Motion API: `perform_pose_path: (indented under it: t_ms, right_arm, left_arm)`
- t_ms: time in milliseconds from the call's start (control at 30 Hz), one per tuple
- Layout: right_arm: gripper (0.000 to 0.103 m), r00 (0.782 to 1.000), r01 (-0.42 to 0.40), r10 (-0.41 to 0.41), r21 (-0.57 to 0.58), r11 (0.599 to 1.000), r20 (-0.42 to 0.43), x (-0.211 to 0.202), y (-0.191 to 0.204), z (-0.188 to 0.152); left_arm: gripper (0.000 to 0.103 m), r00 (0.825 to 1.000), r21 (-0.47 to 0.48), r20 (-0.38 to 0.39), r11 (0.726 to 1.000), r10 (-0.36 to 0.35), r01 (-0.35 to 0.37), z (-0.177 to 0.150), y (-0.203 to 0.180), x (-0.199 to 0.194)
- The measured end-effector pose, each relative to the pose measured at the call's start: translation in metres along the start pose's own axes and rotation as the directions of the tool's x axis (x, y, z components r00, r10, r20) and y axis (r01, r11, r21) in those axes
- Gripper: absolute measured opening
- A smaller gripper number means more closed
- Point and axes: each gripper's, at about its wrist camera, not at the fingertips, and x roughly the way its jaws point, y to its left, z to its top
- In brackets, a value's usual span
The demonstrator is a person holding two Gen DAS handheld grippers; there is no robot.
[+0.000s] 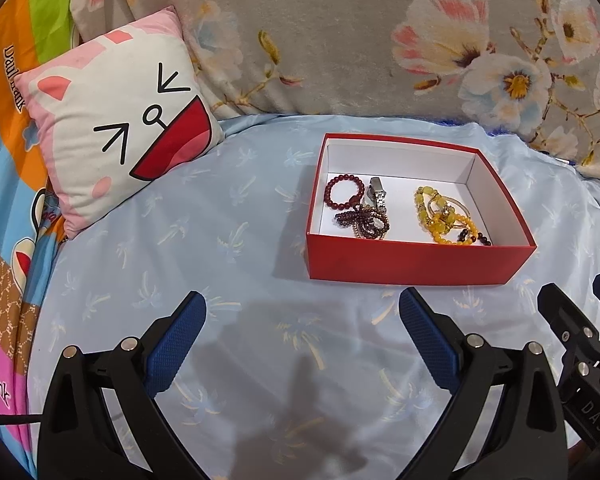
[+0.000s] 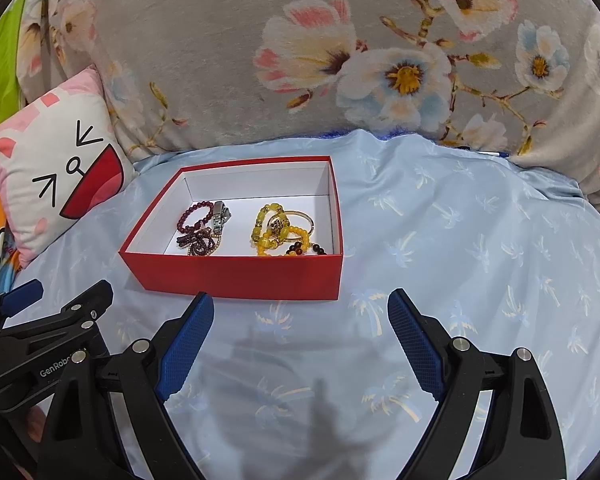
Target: Organize jewelry
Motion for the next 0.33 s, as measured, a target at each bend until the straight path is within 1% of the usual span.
perform_pose_path:
  t_ms: [333]
  right_arm:
    - [0.085,1.000,-0.002,0.002,0.001,1.000,-0.001,-0.0014,-0.0010,-0.0002]
  left_arm:
    - [0.093,1.000,0.002,0.003,1.000,-0.003,0.003,-0.0009,-0.0027,-0.0048]
